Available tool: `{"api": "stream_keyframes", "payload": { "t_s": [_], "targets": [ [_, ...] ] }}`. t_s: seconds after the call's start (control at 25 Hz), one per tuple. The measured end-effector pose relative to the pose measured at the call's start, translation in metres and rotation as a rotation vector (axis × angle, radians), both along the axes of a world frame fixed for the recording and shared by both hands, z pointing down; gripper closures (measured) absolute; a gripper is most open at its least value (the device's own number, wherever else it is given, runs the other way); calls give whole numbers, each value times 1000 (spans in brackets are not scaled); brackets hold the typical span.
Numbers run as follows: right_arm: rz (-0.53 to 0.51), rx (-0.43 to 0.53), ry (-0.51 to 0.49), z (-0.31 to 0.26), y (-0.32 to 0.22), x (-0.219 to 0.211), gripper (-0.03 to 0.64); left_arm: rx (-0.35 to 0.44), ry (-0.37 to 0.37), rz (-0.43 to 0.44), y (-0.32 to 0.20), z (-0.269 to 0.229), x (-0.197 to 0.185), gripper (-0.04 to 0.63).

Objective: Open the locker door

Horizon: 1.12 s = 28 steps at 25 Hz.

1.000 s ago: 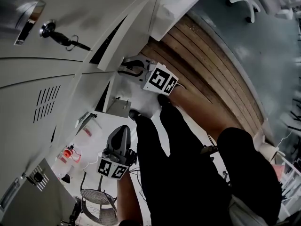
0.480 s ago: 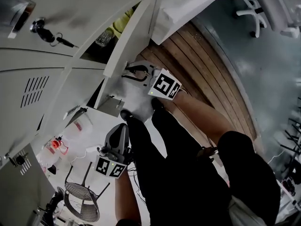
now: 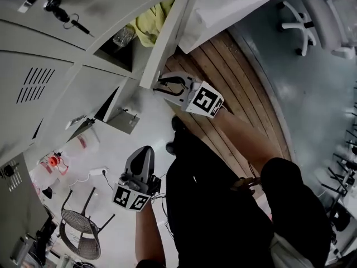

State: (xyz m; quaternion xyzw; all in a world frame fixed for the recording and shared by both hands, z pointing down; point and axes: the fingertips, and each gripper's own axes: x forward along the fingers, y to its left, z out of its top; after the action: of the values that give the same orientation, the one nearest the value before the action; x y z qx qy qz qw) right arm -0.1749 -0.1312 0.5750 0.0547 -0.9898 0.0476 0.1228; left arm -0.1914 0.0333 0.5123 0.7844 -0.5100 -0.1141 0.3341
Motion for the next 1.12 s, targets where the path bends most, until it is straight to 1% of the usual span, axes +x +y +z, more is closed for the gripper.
{"api": "stream_keyframes", "payload": {
  "t_s": [0.32, 0.68, 0.88, 1.0, 1.12],
  "targets": [
    [-17, -3, -22, 2, 7, 24, 503, 13, 10, -27, 35, 6, 4, 577],
    [-43, 28, -6, 3, 14, 50, 500, -10, 3, 5, 84, 17, 24, 577],
    [-87, 25, -6, 3, 15, 61, 500, -31, 16, 16, 82, 26, 41, 577],
    [-93, 11, -16, 4, 14, 70, 500, -35, 30, 21, 68, 26, 55, 577],
    [-112, 20, -20, 3, 13, 80, 500, -28, 28, 33, 45, 29, 68, 577]
  ]
}}
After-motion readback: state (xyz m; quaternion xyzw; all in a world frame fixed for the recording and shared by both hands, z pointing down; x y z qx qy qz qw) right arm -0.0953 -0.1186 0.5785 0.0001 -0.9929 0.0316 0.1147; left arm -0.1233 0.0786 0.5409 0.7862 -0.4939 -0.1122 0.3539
